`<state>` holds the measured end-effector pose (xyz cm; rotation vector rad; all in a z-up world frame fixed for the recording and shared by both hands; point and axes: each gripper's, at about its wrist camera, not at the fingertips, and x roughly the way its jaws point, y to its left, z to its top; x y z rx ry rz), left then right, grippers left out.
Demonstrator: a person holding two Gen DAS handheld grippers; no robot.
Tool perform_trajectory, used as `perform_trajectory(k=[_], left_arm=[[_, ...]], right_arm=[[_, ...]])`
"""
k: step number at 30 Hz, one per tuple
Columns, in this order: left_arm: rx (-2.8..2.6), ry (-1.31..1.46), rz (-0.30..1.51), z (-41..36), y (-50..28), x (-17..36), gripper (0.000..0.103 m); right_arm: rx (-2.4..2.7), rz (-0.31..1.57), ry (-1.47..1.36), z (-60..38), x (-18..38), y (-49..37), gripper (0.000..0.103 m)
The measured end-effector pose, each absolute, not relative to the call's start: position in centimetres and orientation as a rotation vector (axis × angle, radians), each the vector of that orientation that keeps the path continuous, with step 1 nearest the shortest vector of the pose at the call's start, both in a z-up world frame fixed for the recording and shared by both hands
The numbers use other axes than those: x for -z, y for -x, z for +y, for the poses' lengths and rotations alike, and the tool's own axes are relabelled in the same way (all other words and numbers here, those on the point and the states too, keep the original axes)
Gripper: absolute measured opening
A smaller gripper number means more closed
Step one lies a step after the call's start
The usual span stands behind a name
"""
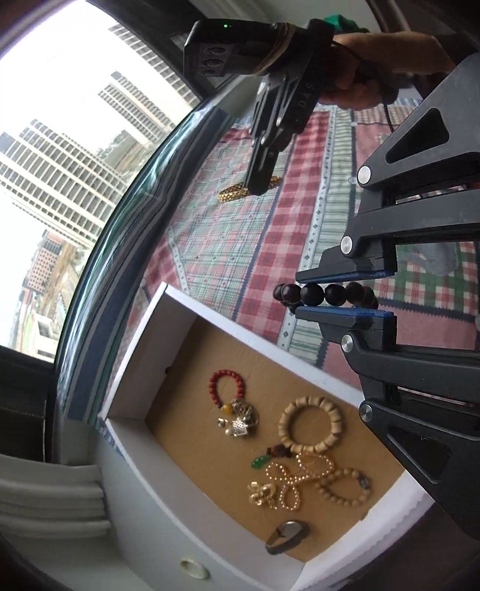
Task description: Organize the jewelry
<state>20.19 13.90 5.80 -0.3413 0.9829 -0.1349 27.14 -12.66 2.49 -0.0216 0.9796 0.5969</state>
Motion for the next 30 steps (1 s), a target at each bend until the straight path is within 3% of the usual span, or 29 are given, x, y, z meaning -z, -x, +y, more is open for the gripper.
perform_trajectory(k=[4, 8, 19, 20, 22, 24, 26, 28, 29, 30], left_arm=[[0.008, 0.341, 0.955, 19.7, -19.7, -6.6, 0.010], [-0.120, 0.328, 0.970, 24.5, -20.4, -4.1, 0.010], [-0.225, 0.365, 1.109, 28.9, -20.6, 6.4, 0.012], [-0.233, 0.363, 1.112, 28.7, -20.5, 6.7, 0.015], [-0.248, 0.348, 1.102, 28.8, -20.0, 7.1, 0.034], [-0.298, 0.306, 1.073, 28.7, -19.6, 6.7, 0.067], [-0.355, 0.247, 1.032, 28.3, -19.0, 5.8, 0.077], [-0.403, 0.211, 0.998, 27.7, -18.6, 4.9, 0.089], [-0.440, 0.198, 0.978, 27.4, -18.3, 4.4, 0.099], [-0.492, 0.185, 0.952, 27.1, -17.9, 3.7, 0.102]], right_arm=[[-0.708, 0.953, 0.091, -5.1, -4.4, -26.9, 0.006], [-0.759, 0.959, 0.163, 1.5, -4.0, -28.1, 0.006], [-0.719, 1.134, 0.369, 11.7, 5.8, -32.9, 0.007], [-0.712, 1.144, 0.391, 12.1, 6.6, -33.0, 0.008], [-0.688, 1.153, 0.423, 12.8, 7.9, -33.1, 0.008], [-0.667, 1.154, 0.425, 12.9, 8.3, -33.2, 0.019], [-0.653, 1.131, 0.406, 12.6, 7.8, -33.1, 0.037], [-0.651, 1.101, 0.388, 12.4, 6.7, -32.7, 0.041], [-0.655, 1.087, 0.375, 12.2, 6.0, -32.5, 0.046], [-0.658, 1.074, 0.363, 12.1, 5.4, -32.4, 0.050]])
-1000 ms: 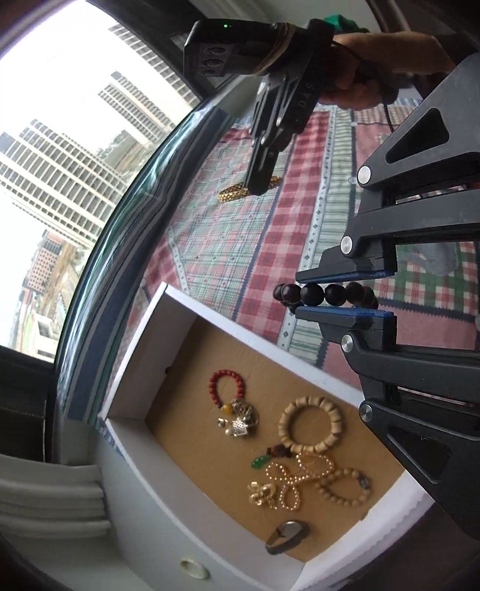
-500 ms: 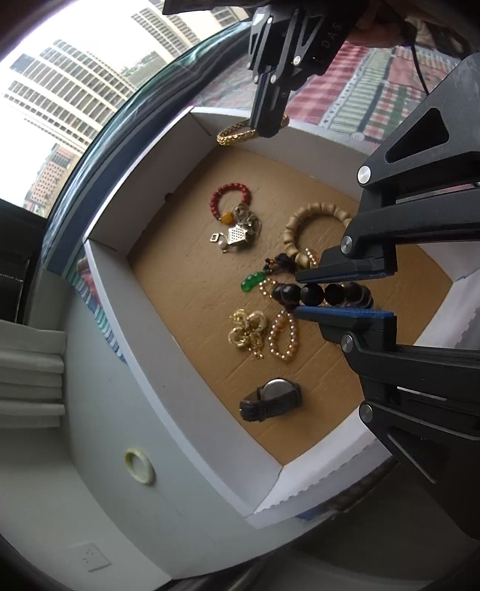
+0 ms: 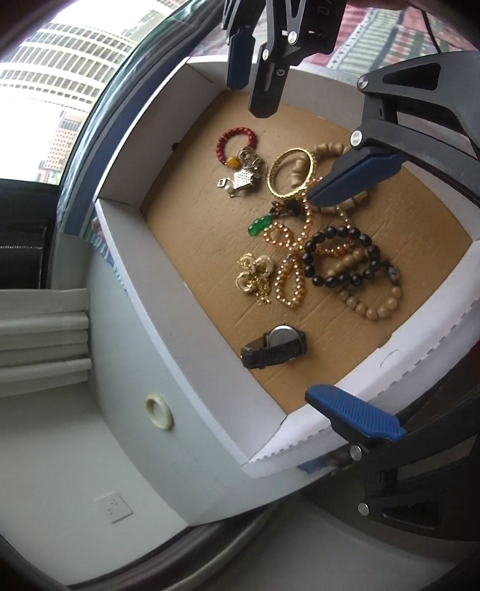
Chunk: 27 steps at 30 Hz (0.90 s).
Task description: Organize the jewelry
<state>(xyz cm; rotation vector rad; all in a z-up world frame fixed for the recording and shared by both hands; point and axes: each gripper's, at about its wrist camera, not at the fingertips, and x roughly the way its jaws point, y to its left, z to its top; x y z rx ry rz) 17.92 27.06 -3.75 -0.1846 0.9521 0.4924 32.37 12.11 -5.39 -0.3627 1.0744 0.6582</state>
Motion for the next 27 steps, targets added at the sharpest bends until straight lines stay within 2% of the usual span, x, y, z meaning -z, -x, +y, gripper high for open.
perform_trajectory(k=[1, 5, 10, 27], left_arm=[[-0.538, 0.173, 0.932, 26.7, -17.6, 3.3, 0.102], [-0.598, 0.193, 0.869, 25.5, -16.3, 1.8, 0.102], [-0.622, 0.206, 0.941, 25.3, -15.8, 1.5, 0.102], [-0.570, 0.319, 0.923, 25.1, -14.3, 1.5, 0.102]], right_arm=[[-0.660, 1.062, 0.352, 12.1, 4.8, -32.2, 0.058], [-0.650, 1.007, 0.324, 11.5, 2.7, -31.0, 0.073], [-0.606, 0.937, 0.346, 10.7, 1.3, -29.6, 0.076], [-0.528, 0.952, 0.368, 8.9, 2.3, -28.7, 0.077]])
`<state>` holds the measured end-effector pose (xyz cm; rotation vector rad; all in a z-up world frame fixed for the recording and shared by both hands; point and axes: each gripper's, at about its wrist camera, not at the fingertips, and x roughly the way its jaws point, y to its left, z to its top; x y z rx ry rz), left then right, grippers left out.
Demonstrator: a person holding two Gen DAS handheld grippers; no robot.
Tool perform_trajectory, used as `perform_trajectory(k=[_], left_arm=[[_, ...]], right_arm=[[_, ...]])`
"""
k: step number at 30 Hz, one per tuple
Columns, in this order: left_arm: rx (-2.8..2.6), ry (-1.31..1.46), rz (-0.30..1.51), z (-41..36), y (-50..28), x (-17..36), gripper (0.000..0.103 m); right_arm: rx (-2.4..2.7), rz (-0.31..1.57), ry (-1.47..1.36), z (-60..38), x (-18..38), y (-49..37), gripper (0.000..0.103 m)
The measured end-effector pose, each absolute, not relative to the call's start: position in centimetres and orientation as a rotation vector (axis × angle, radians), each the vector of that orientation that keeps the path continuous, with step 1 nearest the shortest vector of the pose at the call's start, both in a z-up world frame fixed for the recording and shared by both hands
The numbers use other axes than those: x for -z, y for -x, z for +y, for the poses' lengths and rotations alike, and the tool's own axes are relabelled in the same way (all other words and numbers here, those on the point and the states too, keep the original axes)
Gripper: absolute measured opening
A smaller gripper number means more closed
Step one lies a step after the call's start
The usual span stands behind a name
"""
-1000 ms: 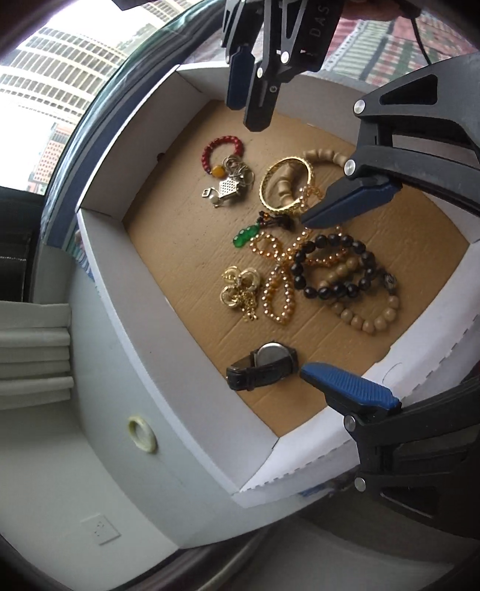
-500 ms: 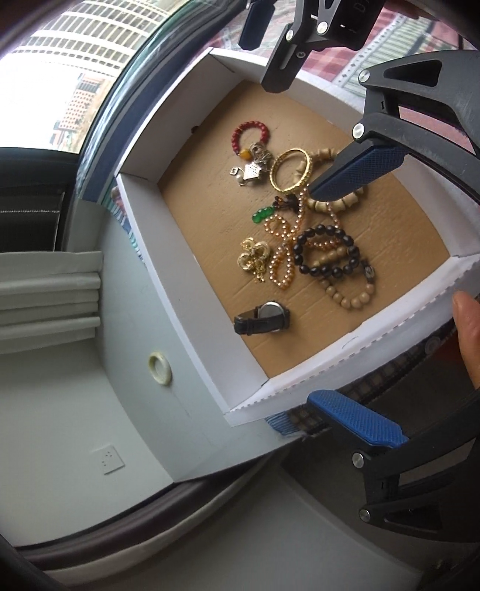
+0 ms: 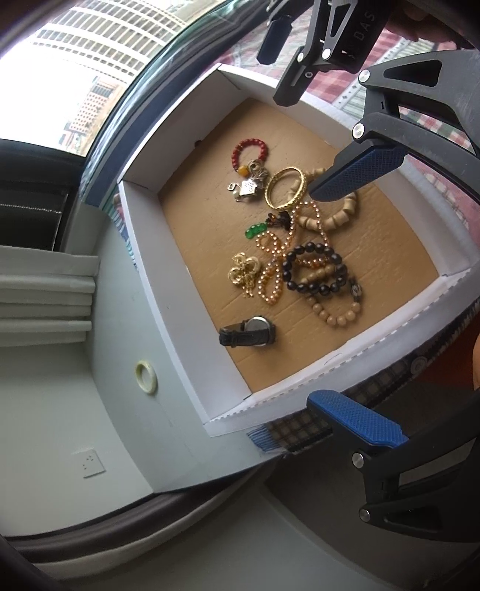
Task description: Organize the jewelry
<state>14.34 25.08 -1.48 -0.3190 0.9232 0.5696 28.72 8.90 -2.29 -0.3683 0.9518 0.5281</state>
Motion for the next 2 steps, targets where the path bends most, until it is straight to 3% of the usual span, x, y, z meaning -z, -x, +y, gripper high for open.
perform_trajectory(k=[2], left_arm=[[-0.580, 0.301, 0.908, 24.79, -14.16, 1.34, 0.102]], right_arm=[[-0.533, 0.951, 0.371, 8.94, 2.30, -28.67, 0.076]])
